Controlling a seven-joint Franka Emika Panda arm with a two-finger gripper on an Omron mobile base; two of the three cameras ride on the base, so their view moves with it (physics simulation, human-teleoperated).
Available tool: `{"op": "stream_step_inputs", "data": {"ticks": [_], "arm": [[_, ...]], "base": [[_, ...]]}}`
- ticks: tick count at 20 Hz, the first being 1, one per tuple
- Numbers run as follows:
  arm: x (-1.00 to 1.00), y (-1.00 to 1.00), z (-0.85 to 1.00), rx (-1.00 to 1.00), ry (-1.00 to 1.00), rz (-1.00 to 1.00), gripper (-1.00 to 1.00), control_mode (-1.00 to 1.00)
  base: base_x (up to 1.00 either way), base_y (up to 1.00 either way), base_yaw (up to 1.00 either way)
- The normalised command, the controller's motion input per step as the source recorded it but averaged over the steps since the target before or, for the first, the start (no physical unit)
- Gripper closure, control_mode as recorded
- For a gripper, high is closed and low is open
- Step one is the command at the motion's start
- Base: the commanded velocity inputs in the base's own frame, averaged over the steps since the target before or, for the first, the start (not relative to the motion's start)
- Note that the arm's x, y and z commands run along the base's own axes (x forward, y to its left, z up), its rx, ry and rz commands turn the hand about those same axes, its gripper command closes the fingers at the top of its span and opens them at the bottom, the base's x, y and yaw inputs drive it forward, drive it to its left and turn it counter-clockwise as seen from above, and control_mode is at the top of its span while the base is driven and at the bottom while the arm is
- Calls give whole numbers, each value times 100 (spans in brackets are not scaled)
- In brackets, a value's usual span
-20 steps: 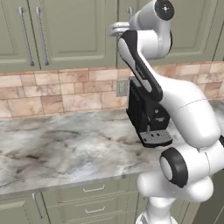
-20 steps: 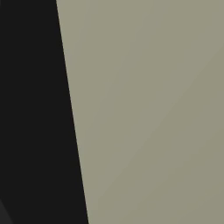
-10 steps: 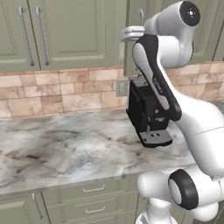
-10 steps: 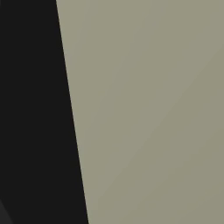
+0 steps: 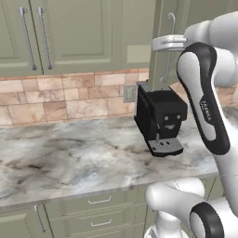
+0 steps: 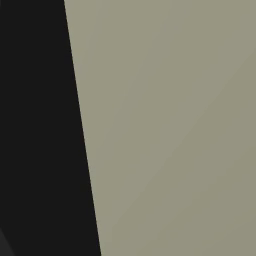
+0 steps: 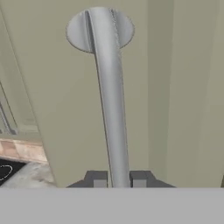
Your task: Get the candle and the beer from the cabinet and move them to the dining counter.
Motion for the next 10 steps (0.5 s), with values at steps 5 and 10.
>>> {"op": "stream_step_inputs", "data": {"ticks": [5, 10], "arm": [[-82, -28, 0, 2, 0, 11, 100, -100], [-69, -18, -6, 0, 0, 7, -100, -100]], "base": [[0, 0, 0], [0, 0, 0]]}}
